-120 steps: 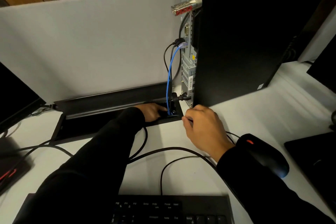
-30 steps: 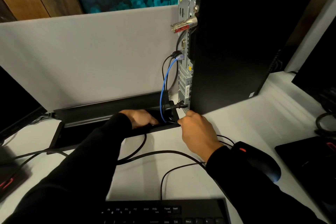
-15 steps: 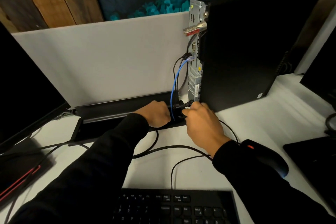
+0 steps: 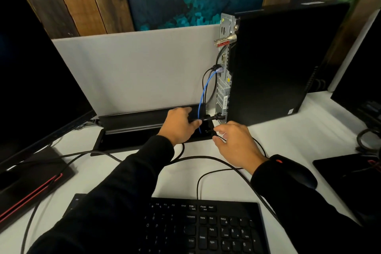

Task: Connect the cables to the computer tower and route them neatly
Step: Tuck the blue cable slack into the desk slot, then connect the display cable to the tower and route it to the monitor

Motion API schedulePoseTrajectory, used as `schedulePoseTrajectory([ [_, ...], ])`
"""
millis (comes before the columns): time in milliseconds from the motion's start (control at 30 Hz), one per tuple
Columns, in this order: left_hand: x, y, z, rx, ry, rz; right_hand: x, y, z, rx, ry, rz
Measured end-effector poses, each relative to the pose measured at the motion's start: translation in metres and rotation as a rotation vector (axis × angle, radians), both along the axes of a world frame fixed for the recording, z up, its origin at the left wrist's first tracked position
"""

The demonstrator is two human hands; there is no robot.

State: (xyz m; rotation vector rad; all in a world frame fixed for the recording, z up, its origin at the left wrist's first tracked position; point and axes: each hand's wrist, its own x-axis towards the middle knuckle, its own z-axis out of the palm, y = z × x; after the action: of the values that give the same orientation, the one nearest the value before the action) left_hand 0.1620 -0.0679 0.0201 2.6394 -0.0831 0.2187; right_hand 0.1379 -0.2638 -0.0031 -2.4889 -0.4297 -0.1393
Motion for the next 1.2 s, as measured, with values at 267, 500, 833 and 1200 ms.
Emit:
schedulePoseTrajectory([
  [267, 0.033, -0.027, -0.005, -0.181, 0.128, 0.080, 0.010, -0.002, -0.001, 0.040, 0.051, -0.016],
  [500, 0.033, -0.015, -0.014, -0.321, 0.096, 0.006, 0.020, 0.007, -0.010, 0.060, 0.053, 0.006],
  [833, 0.004, -0.006, -0.004, -0.267, 0.052, 0.025, 0.003, -0.001, 0.000, 0.031, -0.030, 0.092],
  [1200, -0.115, 0.004, -0.006, -0.067, -0.198, -0.150, -0.052, -0.020, 0.001, -0.058, -0.166, 0.259],
])
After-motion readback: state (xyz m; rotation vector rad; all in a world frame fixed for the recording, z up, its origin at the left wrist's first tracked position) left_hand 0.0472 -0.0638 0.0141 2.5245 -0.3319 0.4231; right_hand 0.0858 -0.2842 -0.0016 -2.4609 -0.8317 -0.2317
